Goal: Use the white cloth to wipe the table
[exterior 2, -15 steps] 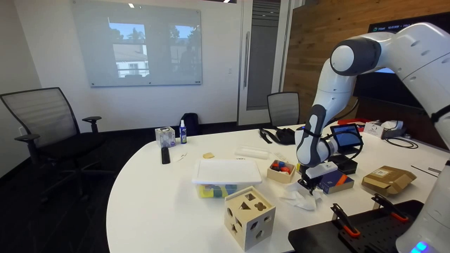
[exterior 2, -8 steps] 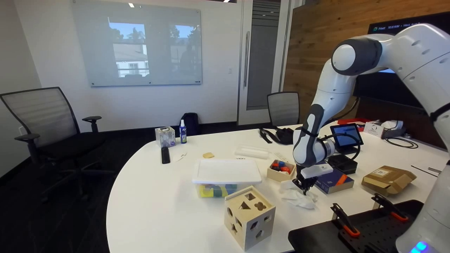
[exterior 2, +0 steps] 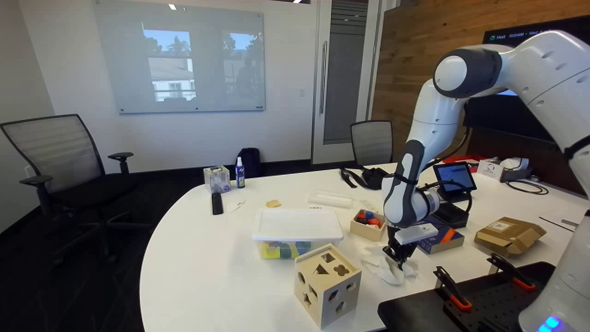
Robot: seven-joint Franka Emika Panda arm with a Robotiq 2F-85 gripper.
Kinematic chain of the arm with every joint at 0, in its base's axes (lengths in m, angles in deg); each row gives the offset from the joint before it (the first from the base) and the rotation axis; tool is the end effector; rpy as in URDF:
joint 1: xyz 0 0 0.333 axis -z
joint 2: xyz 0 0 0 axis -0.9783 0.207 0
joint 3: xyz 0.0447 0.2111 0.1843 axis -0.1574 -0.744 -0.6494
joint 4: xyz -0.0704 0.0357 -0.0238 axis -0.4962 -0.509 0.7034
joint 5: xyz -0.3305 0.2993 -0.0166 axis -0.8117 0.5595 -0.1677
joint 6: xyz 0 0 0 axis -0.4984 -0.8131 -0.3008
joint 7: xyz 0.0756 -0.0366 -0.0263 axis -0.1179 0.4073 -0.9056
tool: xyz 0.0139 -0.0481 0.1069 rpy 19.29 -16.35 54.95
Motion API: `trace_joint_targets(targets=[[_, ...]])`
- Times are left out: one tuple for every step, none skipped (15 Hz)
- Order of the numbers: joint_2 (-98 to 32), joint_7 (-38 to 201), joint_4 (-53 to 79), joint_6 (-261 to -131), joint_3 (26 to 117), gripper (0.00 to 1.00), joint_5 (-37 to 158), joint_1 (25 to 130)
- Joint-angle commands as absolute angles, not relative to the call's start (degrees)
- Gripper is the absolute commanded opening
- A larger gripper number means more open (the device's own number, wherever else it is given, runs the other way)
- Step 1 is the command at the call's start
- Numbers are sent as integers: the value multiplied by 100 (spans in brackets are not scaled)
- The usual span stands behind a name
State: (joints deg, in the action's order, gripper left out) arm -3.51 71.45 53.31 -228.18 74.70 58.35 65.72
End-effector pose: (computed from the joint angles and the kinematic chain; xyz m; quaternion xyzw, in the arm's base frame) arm 0.4147 0.0207 -0.0974 0.9926 -0.0273 -0.0960 0.0694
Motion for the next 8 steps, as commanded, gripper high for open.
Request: trace_joint_targets(targets=[[-626, 7041, 5871, -23074, 7995, 1, 5971, 6401], [-630, 7076, 5911, -23164, 8102, 1, 5995, 6462], [-629, 7098, 5937, -23259, 8215, 1, 6028, 6496], [-621, 7168, 5895, -23327, 8230, 1, 6083, 6633], [-597, 7197, 5811, -23422, 8192, 1, 6178, 6767], [-583, 7224, 5734, -23472, 8111, 1, 6278, 6897], [-567, 7247, 5637, -23525, 8005, 1, 6369, 7031], [-534, 7256, 5539, -23573, 7903, 1, 6452, 7136]])
